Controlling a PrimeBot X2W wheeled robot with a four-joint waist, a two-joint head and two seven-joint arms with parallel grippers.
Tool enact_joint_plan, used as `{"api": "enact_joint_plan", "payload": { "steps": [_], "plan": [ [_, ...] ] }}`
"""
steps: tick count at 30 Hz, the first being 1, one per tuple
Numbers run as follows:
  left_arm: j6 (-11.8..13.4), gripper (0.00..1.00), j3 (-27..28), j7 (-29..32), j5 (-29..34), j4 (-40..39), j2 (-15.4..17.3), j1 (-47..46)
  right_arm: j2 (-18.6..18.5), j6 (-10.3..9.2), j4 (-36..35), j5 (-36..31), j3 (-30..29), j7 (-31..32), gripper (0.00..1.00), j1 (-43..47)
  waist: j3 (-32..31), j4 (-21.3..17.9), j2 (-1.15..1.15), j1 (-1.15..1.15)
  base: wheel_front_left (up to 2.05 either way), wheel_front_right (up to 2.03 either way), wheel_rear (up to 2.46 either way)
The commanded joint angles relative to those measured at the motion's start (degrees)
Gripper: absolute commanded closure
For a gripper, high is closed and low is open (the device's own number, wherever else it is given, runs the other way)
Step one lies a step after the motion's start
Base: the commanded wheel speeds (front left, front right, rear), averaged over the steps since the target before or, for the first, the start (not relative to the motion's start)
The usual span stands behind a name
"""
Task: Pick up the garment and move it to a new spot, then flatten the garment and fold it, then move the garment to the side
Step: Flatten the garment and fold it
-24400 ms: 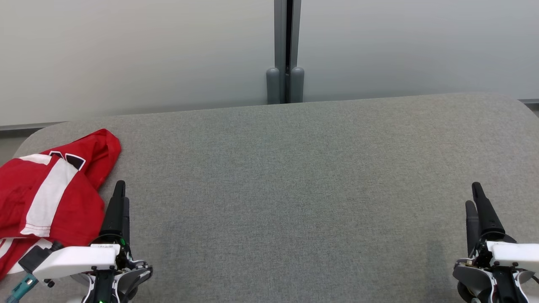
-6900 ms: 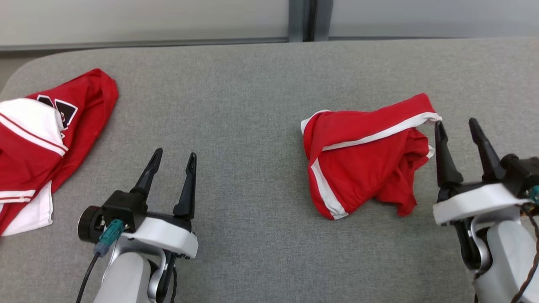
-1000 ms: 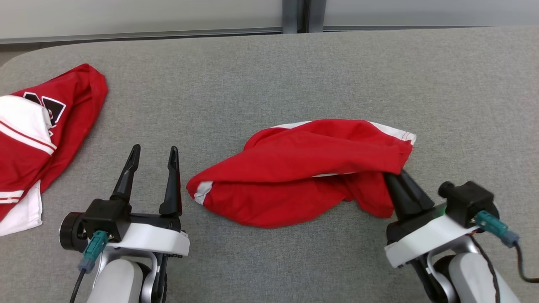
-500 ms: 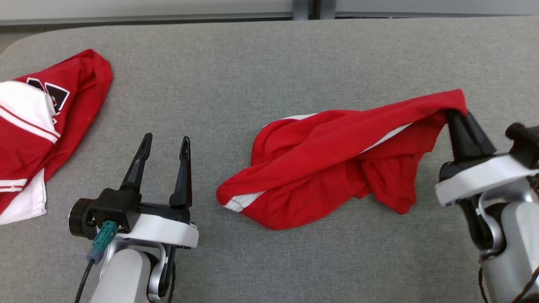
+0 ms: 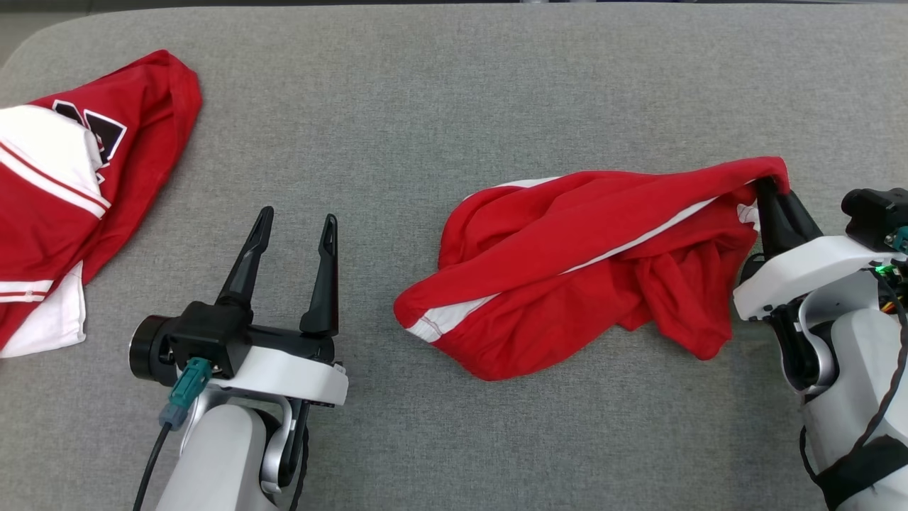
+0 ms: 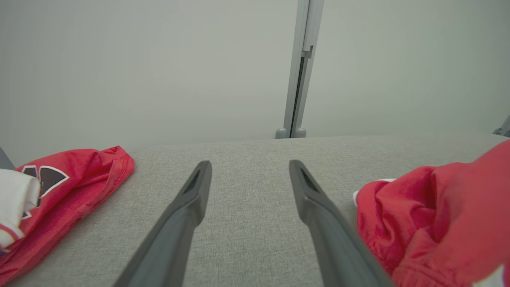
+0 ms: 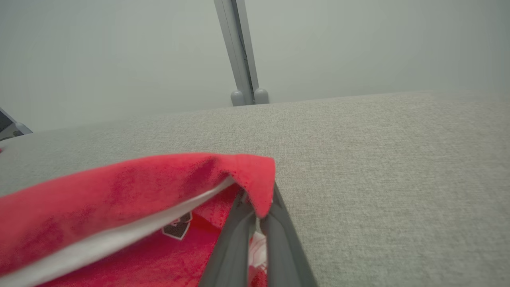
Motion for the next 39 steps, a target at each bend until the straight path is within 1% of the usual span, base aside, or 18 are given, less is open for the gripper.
{"api": "enact_joint_plan", "payload": {
  "steps": [1,7,8,13,19,26,32,39],
  "plan": [
    [-0.07,0.0,0.14,-0.08,0.32,0.11,0.13,-1.05,-0.2,0.0,0.67,0.57,0.27,-1.23,0.0,-0.96,-0.07,-0.24,0.0,0.0,0.0,0.0,0.0],
    [-0.43,0.0,0.52,-0.08,0.87,0.44,0.05,-0.8,-1.25,0.0,1.97,1.74,2.04,-5.87,0.0,-2.46,-0.79,-1.55,0.0,0.0,0.0,0.0,0.0],
    [-0.51,0.0,0.73,-0.08,1.0,0.51,0.03,-0.5,-1.82,0.0,1.25,1.93,2.33,-7.36,0.0,-2.44,-1.14,-1.99,0.0,0.0,0.0,0.0,0.0],
    [-0.66,0.0,1.11,-0.08,1.34,0.63,0.01,-0.13,-2.47,0.0,-1.06,1.69,2.38,-9.68,0.0,-1.93,-1.65,-2.76,0.0,0.0,0.0,0.0,0.0],
    [-0.95,0.0,1.59,-0.08,1.73,0.82,0.0,0.67,-2.54,0.0,-5.73,-0.25,1.93,-10.51,0.0,0.92,-2.66,-3.44,0.0,0.0,0.0,0.0,0.0],
    [-1.03,0.0,2.47,-0.08,1.88,1.12,0.12,2.44,-0.66,0.0,-13.71,-3.34,0.56,-8.87,0.0,10.58,-5.33,-3.81,0.0,0.0,0.0,0.0,0.0],
    [-0.64,0.0,3.54,-0.08,2.09,1.41,0.69,5.34,2.04,0.0,-20.23,-4.74,-0.5,-5.85,0.0,19.36,-8.19,-4.74,0.0,0.0,0.0,0.0,0.0],
    [-0.55,0.0,3.83,-0.08,1.95,1.85,1.12,8.58,4.29,0.0,-25.6,-5.8,-1.71,-2.99,0.0,25.13,-10.64,-4.97,0.0,0.0,0.0,0.0,0.0]
  ]
}}
